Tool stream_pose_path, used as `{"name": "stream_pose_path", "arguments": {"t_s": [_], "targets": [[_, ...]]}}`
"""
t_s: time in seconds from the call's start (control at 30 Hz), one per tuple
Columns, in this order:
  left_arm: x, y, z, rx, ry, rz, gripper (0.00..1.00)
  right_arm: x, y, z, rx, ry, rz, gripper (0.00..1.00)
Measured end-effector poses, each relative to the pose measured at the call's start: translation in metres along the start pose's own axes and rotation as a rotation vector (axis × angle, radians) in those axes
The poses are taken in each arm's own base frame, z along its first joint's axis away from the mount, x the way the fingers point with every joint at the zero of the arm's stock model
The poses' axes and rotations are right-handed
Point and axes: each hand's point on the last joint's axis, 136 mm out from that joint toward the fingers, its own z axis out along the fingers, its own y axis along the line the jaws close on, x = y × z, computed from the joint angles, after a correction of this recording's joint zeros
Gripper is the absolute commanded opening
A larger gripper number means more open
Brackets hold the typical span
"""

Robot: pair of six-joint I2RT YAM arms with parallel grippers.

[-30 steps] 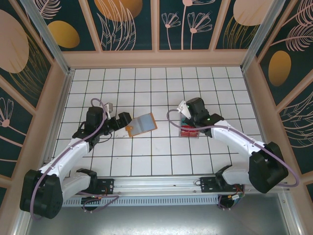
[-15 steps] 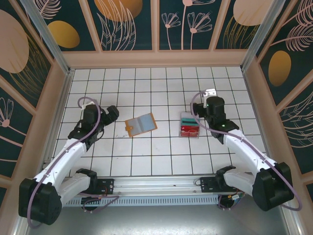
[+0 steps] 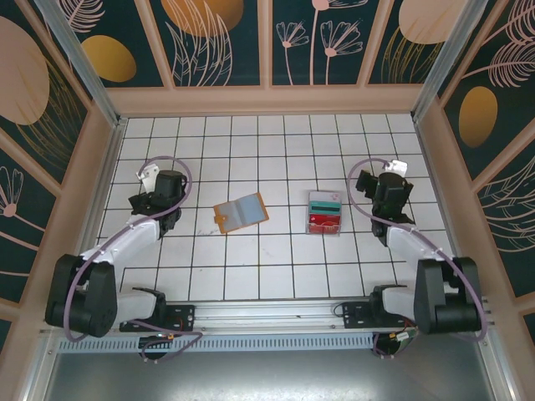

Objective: Take the credit cards out of the card holder

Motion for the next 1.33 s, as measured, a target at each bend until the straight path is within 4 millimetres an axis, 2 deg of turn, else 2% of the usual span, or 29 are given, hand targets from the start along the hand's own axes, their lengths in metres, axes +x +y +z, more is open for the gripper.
{"name": "stream_pose_path", "arguments": {"t_s": [0.1,0.27,0.4,0.57,0.67,0.73,0.77,0.83,1.03,1.33], "targets": [[0.000,0.000,0.013,-0.001,-0.036,0.031,0.99,0.010,-0.009,0.016,0.032,0.007,0.007,0.98],[0.008,0.001,0.034,-0.001,-0.093,0.064,0.99,0.022,-0.017,0.029,0.034,-0.009,0.030,0.99],[0.011,0.003,0.040,0.033,-0.154,0.075,0.99,0.034,-0.010,0.029,-0.041,-0.033,0.035,0.99],[-0.011,0.008,0.042,0.085,-0.268,0.005,0.99,0.041,0.001,0.016,-0.133,-0.079,0.024,0.99],[-0.020,0.005,0.035,0.158,-0.339,-0.026,0.99,0.036,0.003,0.011,-0.153,-0.127,0.030,0.99],[-0.010,0.008,0.027,0.206,-0.374,-0.030,0.99,0.037,0.003,0.008,-0.165,-0.143,0.032,0.99],[0.002,0.010,0.027,0.216,-0.354,-0.016,0.99,0.037,0.004,0.008,-0.168,-0.147,0.033,0.99],[0.010,0.010,0.028,0.231,-0.344,-0.006,0.99,0.035,0.004,0.007,-0.173,-0.162,0.035,0.99],[-0.007,0.003,0.019,0.278,-0.414,-0.028,0.99,0.026,0.007,0.005,-0.182,-0.198,0.031,0.99],[-0.013,0.001,0.016,0.293,-0.439,-0.034,0.99,0.022,0.007,0.004,-0.184,-0.215,0.024,0.99]]}}
